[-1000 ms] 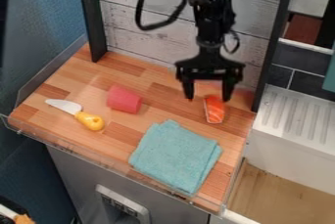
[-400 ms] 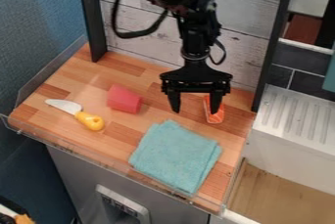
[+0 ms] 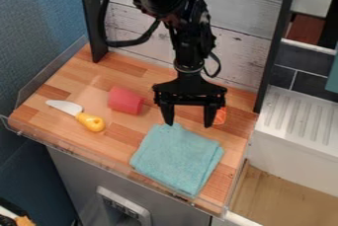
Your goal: Move the blue cloth above the yellow knife
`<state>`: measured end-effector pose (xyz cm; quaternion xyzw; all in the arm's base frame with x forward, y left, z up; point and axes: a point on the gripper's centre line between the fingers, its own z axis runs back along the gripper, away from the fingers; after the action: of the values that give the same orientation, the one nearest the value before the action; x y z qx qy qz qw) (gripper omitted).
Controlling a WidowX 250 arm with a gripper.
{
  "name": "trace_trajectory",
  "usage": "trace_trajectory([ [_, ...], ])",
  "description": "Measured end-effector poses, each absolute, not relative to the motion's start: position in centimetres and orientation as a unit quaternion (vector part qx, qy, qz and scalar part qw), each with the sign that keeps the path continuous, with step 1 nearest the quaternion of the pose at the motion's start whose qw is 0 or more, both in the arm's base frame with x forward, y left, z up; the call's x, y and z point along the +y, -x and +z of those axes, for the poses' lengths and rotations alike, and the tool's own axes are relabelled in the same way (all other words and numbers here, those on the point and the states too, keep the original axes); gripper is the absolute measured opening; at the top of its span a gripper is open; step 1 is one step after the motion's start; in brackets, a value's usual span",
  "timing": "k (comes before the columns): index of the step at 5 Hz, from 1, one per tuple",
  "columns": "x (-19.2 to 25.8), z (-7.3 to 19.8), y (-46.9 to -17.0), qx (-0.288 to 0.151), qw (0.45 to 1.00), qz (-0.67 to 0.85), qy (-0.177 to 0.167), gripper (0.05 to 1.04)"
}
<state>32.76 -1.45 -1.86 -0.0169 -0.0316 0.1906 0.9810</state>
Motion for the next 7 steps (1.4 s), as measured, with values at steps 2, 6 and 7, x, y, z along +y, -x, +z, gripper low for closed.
trace_trajectory([
  [2, -0.7, -3.6, -30.6, -0.033, 0.982, 0.187, -0.007, 1.000],
  [6, -1.0, -5.7, -30.3, -0.048, 0.980, 0.193, 0.007, 1.000],
  [7, -0.5, -6.4, -30.8, -0.046, 0.978, 0.202, 0.001, 1.000],
])
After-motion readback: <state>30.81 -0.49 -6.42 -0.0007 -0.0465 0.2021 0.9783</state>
